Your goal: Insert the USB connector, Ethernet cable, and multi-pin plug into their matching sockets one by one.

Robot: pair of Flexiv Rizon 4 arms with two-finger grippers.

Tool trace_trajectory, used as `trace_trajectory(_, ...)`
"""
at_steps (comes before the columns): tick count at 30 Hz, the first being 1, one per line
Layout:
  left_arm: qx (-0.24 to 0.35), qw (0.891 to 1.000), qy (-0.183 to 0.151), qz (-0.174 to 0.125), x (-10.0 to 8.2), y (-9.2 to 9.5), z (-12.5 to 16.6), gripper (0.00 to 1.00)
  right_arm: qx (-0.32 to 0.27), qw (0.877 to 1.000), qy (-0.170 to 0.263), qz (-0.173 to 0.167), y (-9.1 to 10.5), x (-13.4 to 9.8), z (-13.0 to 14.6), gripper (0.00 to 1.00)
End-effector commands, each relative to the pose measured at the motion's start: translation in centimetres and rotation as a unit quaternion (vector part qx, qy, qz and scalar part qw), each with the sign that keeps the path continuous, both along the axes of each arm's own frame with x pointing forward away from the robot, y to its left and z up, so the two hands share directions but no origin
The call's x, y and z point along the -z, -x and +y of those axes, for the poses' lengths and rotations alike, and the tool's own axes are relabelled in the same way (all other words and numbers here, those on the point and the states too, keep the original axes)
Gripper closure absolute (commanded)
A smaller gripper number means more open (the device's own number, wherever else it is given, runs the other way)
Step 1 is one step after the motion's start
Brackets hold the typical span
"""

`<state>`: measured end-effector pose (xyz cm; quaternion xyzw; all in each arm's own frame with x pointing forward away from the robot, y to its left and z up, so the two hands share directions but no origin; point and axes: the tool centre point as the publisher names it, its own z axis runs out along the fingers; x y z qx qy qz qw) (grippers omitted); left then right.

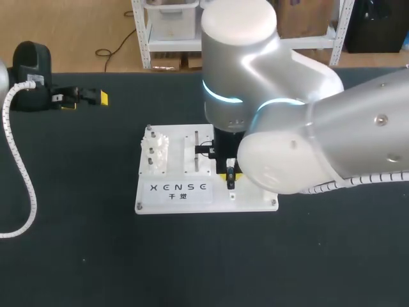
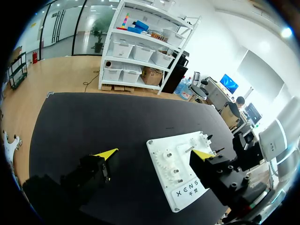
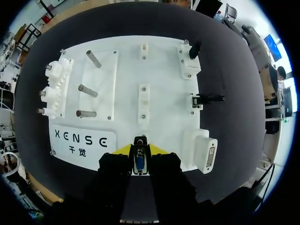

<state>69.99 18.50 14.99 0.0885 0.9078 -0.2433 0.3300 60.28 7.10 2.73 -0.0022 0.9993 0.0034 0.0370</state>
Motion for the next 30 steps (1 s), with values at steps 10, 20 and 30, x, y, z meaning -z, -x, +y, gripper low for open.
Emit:
trace_trajectory(10,0.000,1.000,0.000,0.000,0.0,0.0,0.0,0.00,0.005,0.999,-0.021,-0.039,0.5,-3.6,-2.0,1.00)
trace_trajectory(20,0.000,1.000,0.000,0.000,0.0,0.0,0.0,0.00,0.028,0.998,-0.013,-0.046,0.0,-4.7,-5.4,1.00)
trace_trajectory(30,0.000,1.000,0.000,0.000,0.0,0.0,0.0,0.00,0.034,0.999,-0.005,-0.039,0.1,-5.0,-7.4,1.00)
